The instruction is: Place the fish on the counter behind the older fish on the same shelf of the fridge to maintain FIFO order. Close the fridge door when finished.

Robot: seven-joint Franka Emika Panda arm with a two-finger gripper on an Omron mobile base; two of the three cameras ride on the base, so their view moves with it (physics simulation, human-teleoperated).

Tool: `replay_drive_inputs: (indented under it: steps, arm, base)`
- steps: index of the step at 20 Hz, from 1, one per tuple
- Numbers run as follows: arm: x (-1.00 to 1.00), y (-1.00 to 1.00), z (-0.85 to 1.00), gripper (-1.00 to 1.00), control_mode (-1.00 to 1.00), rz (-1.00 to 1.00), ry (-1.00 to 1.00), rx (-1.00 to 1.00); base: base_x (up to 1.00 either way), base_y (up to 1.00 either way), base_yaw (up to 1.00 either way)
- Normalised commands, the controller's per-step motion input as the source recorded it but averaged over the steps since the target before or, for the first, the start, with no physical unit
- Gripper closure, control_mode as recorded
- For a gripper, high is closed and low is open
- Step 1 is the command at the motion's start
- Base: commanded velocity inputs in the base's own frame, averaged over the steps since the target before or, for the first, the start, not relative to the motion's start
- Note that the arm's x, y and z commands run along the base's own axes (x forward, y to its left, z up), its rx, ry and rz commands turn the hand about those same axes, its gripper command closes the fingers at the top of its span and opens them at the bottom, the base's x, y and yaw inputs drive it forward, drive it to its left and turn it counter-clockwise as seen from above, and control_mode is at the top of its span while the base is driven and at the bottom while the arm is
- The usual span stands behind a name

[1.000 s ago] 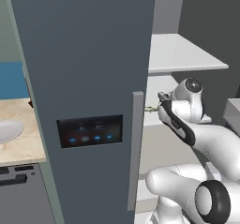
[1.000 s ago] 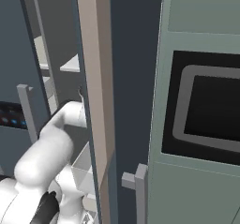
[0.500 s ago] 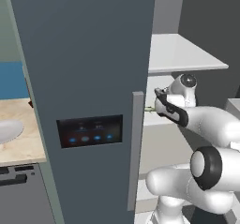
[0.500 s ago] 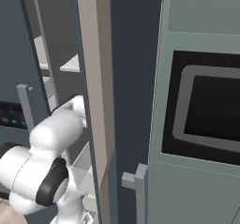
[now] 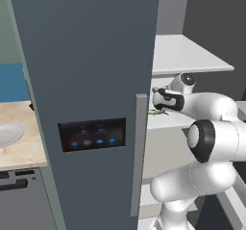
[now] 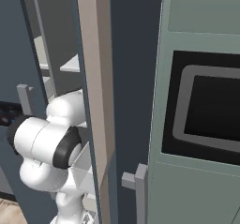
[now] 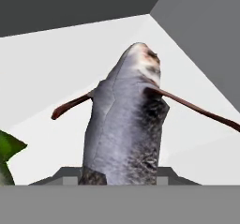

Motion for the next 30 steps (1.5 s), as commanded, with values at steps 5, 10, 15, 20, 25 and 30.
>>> replay_drive_inputs:
  steps: [5,10,15,20,25,30]
  arm:
    - [0.44,0.00,-0.34,1.00,-1.00,0.05,0.00,0.00]
    - [0.27,-0.01,-0.24,1.00,-1.00,0.03,0.00,0.00]
    - [0.31,-0.04,-0.06,1.00,-1.00,0.02,0.00,0.00]
    - [0.39,0.00,-0.27,1.00,-1.00,0.03,0.00,0.00]
    - [0.30,0.00,-0.31,1.00,-1.00,0.05,0.00,0.00]
    - [0.17,0.00,-0.38,-1.00,-1.00,0.05,0.00,0.00]
  base:
    - [0.00,0.00,0.00]
    - [0.00,0.00,0.00]
    - [0.00,0.00,0.00]
    - [0.00,0.00,0.00]
    - [0.00,0.00,0.00]
    - [0.00,0.00,0.00]
